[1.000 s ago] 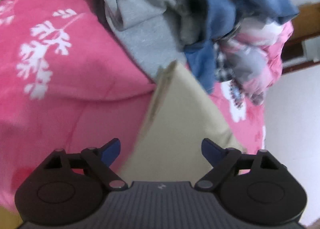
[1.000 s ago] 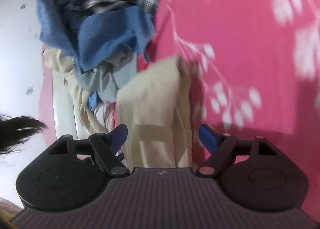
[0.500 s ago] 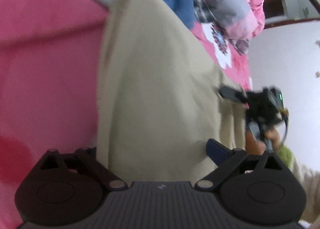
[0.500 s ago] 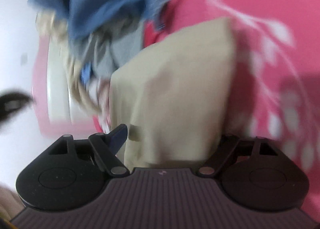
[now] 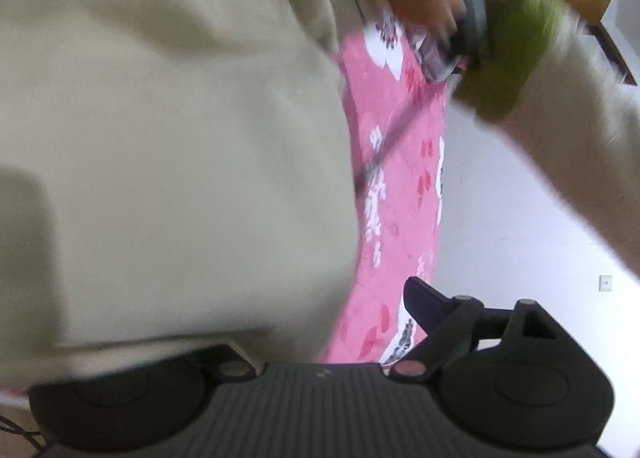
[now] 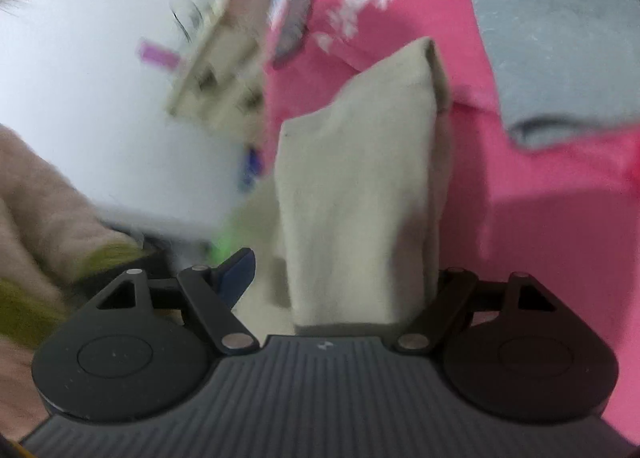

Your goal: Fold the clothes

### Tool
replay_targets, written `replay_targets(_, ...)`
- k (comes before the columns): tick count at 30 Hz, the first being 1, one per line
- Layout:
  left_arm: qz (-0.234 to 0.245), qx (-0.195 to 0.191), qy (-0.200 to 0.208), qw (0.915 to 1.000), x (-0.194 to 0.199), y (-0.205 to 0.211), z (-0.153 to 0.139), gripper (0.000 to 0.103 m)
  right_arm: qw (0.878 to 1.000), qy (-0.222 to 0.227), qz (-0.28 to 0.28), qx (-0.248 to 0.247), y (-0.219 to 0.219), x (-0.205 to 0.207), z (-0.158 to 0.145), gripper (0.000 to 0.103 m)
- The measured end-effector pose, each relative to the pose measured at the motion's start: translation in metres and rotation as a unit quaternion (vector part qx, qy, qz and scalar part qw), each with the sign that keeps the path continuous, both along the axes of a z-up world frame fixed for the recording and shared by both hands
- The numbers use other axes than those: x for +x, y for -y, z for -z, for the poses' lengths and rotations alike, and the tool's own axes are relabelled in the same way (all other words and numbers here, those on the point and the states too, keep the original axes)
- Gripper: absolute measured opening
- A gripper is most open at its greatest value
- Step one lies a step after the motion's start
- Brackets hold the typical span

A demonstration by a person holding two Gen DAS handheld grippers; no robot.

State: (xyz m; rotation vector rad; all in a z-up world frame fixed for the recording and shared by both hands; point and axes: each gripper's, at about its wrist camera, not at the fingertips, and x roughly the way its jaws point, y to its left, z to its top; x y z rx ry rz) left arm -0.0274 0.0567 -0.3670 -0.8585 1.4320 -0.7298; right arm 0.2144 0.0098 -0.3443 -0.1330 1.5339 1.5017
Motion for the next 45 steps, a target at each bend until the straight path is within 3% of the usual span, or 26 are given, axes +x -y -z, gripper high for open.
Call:
replay_targets(2,0.005,0.01,-0.001,0.9999,-0.002,0.006,0.003,0.084,0.998,0.04,0.009,-0.038,-0.006,0.011,0.008,0.078)
replay_targets(4,0.009,0.016,0.008,0.9998,-0.01,-0.003,-0.005,0.084,0.997,0.037,0.065,-0.025,0.014,0.021,-0.002,0.08)
replay_targets(7,0.024,0.043,0.022,0.9985,-0.031,-0.034,-0.028,0.084,0.98,0.096,0.172,0.015,0.069,0.023,-0.036,0.08)
replay_targets(11,0.019,0.093,0.023,0.9952,-0.051,-0.089,-0.061,0.084,0.94,0.057,0.328,0.071,0.166,0.002,-0.064,0.081)
replay_targets(15,-0.025,0.163,0.063,0.9844,-0.038,-0.134,-0.094,0.087,0.899,-0.024,0.43,0.075,0.229,-0.061,-0.048,0.081)
replay_targets(17,-0.045,0.205,0.094,0.9732,-0.019,-0.146,-0.1,0.093,0.877,-0.076,0.469,0.07,0.239,-0.099,-0.025,0.082)
replay_targets(21,-0.027,0.27,0.126,0.9542,0.022,-0.153,-0.079,0.093,0.862,-0.107,0.493,0.043,0.212,-0.142,0.019,0.082)
replay_targets(25,0.022,0.266,0.085,0.9599,0.034,-0.15,-0.04,0.09,0.851,-0.117,0.508,0.055,0.183,-0.146,0.038,0.083)
replay_targets(28,0.044,0.22,0.072,0.9719,0.028,-0.142,-0.039,0.091,0.845,-0.135,0.511,0.083,0.184,-0.145,0.034,0.083)
replay_targets(29,0.052,0.219,0.075,0.9716,0.025,-0.139,-0.041,0.092,0.843,-0.137,0.515,0.074,0.187,-0.145,0.034,0.082)
replay_targets(31,0.057,0.219,0.08,0.9709,0.021,-0.138,-0.042,0.092,0.846,-0.132,0.516,0.031,0.189,-0.141,0.031,0.078)
replay_targets(33,0.043,0.205,0.067,0.9755,0.025,-0.146,-0.04,0.091,0.85,-0.107,0.516,-0.004,0.19,-0.134,0.01,0.079)
replay_targets(35,0.029,0.191,0.056,0.9795,0.029,-0.157,-0.04,0.087,0.857,-0.047,0.513,-0.024,0.19,-0.121,-0.03,0.079)
replay_targets(38,0.026,0.194,0.069,0.9782,0.031,-0.164,-0.038,0.082,0.86,0.041,0.508,-0.037,0.185,-0.097,-0.09,0.08)
replay_targets(42,0.033,0.199,0.075,0.9765,0.027,-0.164,-0.03,0.075,0.888,0.135,0.438,-0.02,0.118,-0.045,-0.127,0.078)
replay_targets(45,0.027,0.2,0.078,0.9764,0.024,-0.167,-0.028,0.07,0.921,0.159,0.354,-0.029,0.033,-0.009,-0.106,0.068)
